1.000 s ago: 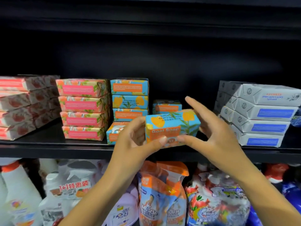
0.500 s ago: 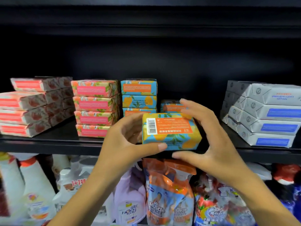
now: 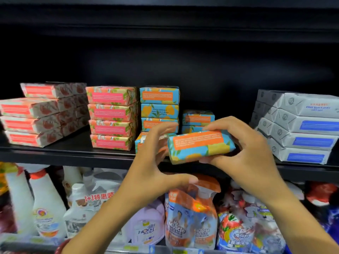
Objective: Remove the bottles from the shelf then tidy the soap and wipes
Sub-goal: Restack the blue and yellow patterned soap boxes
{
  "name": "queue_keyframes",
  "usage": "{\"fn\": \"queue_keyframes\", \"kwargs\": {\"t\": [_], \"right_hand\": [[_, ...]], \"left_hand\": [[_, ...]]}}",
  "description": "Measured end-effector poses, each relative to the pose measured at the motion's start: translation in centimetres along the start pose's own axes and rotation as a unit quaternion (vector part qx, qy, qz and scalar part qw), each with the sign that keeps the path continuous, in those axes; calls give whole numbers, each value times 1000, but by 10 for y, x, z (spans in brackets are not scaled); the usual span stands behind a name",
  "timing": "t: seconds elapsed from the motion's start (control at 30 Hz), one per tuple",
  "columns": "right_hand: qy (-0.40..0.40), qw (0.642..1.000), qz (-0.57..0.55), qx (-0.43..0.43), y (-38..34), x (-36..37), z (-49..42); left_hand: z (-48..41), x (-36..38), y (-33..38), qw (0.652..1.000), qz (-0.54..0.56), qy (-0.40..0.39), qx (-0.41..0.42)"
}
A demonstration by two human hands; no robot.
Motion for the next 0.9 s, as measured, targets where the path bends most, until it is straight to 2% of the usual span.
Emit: {"fn": "queue_keyframes", "kwargs": {"t": [0.1,0.23,0.3,0.43,0.5,0.6,0.7,0.9], "right_hand": [[32,992,63,-109,6,7,5],[36,986,45,-157,16,16,11],[26,990,42,-133,19,19,13],[37,999,29,-8,30,15,15],[2,998,58,29,40,14,18],[-80,986,127,69,59,18,24],[-83,976,194,51,71,25,29],[-64,976,204,46,72,28,31]], "left_hand": [[-1,0,1,992,97,9,-85],[-2,-3,3,991,81,49,-90],[-2,-9,5,992,68,75,-73],[-11,-30,6,987,8,149,-65],[-17,-38,1,981,-23,179,-75],[-22,-40,-11,977,-85,172,-91],[-20,-38,-19,974,-150,144,-89],[-20,-41,-21,940,-306,153,-4]]}}
Point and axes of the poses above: each hand's wrist, its own z-axis away from the middle knuckle, its own x-axis out of the palm, y = z × x, the point moved 1 cm from there along -z, towards the middle knuckle, and after that the axes turned 5 degrees about -z, right-handed, at the moved point
